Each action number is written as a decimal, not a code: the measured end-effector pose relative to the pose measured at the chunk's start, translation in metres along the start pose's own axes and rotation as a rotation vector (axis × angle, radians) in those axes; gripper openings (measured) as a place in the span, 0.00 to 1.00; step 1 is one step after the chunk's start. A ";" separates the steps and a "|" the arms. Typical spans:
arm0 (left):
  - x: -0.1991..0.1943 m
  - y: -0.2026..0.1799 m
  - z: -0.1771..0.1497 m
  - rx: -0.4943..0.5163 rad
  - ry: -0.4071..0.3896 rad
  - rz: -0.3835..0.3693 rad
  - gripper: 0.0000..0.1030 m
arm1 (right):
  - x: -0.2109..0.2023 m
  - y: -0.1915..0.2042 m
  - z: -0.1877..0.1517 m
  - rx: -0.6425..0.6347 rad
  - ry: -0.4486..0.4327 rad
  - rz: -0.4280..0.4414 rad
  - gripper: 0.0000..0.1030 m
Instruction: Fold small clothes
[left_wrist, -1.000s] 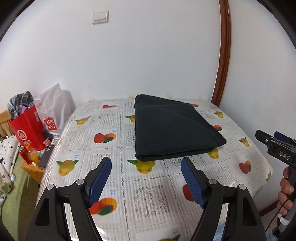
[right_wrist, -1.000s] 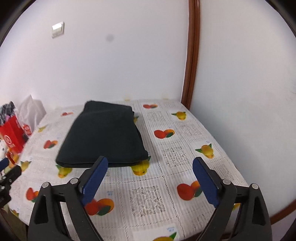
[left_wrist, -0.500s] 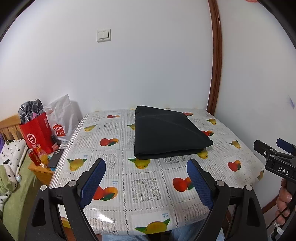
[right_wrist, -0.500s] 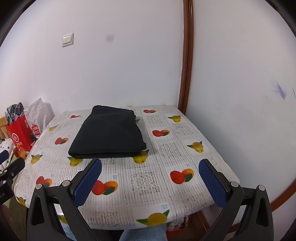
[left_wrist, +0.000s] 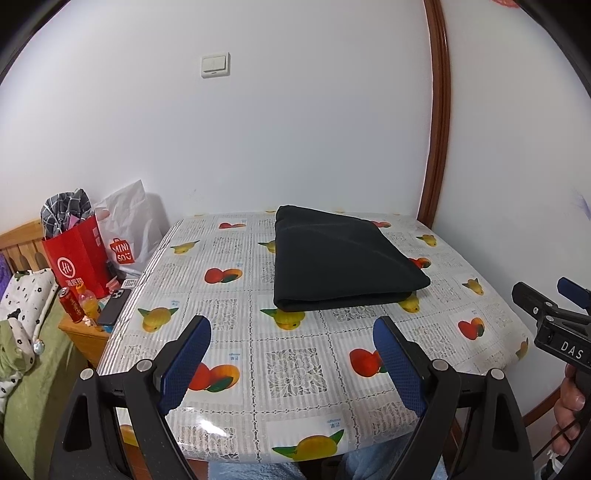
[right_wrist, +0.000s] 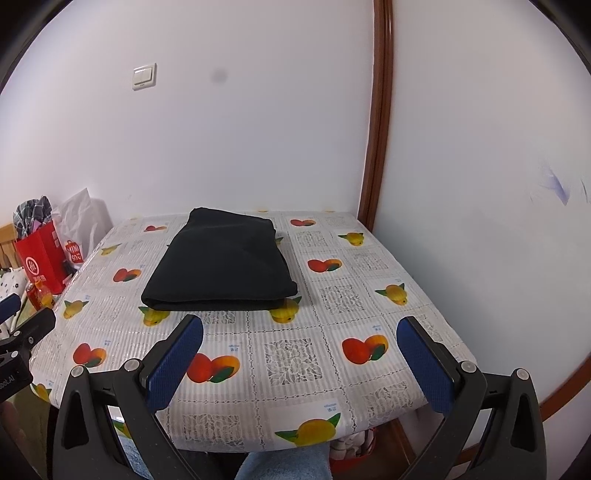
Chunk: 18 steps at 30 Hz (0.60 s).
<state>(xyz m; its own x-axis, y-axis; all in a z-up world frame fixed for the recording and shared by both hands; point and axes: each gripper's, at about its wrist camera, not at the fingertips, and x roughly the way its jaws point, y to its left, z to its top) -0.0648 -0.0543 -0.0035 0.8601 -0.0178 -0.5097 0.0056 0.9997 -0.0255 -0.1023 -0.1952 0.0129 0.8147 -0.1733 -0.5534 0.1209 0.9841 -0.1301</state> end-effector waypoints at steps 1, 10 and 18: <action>0.000 0.000 0.000 -0.002 0.000 -0.001 0.86 | 0.000 0.000 0.000 0.000 0.001 -0.002 1.00; 0.000 0.000 0.000 -0.008 -0.001 -0.004 0.86 | 0.002 -0.004 -0.001 0.003 0.004 -0.005 1.00; 0.002 -0.001 -0.001 -0.004 0.005 -0.005 0.86 | 0.001 -0.006 -0.003 0.009 0.001 0.034 1.00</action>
<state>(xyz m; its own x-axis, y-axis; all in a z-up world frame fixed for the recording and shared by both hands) -0.0636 -0.0554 -0.0055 0.8577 -0.0232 -0.5136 0.0079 0.9995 -0.0321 -0.1038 -0.2017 0.0111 0.8176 -0.1397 -0.5586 0.0981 0.9897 -0.1039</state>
